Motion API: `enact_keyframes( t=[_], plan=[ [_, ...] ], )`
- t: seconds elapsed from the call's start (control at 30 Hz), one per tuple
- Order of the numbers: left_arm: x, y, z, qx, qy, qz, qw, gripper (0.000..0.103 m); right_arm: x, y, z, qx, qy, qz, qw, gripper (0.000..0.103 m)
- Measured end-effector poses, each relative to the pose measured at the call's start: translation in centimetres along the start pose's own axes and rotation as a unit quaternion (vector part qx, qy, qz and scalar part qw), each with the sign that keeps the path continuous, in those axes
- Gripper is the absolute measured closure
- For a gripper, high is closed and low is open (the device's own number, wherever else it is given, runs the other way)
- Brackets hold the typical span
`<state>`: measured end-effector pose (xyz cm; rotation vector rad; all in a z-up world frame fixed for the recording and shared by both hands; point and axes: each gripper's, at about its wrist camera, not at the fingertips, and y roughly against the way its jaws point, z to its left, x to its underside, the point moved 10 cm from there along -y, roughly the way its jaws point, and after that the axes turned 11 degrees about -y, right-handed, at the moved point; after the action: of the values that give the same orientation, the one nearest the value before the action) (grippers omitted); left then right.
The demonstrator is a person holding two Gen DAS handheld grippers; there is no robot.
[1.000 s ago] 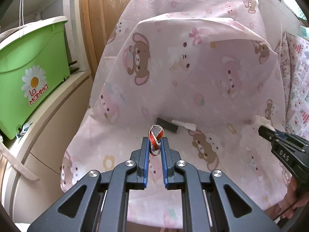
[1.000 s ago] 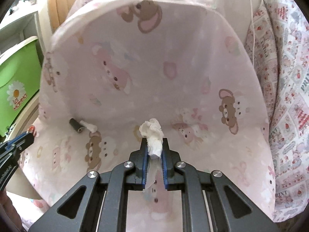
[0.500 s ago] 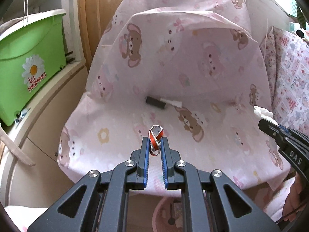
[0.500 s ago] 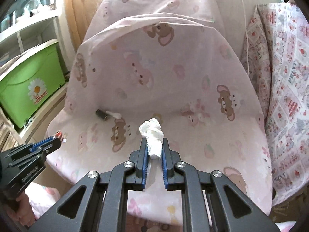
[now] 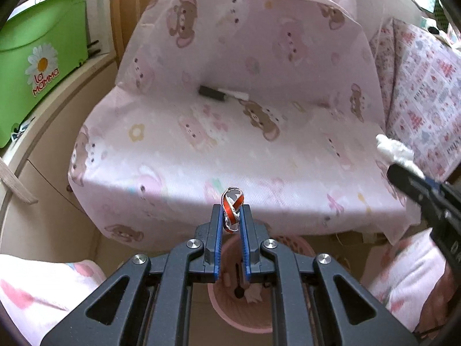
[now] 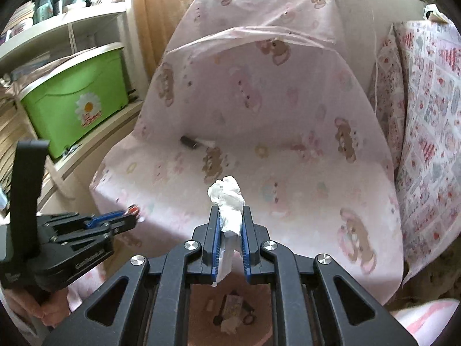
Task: Collect trash
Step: 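Carry the hair tie and white tissue down over the pink basket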
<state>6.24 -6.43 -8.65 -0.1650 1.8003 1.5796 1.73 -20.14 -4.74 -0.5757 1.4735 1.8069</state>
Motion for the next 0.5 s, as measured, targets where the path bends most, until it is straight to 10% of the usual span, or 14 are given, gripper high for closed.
enact_keyframes(
  t=[0.5],
  plan=[
    [4.2,-3.9,-3.8,0.069,-0.033,0.101,0.9920,0.092,6.0,-2.0,-0.3,0.003,0.005,0.102,0.995,0.089]
  ],
)
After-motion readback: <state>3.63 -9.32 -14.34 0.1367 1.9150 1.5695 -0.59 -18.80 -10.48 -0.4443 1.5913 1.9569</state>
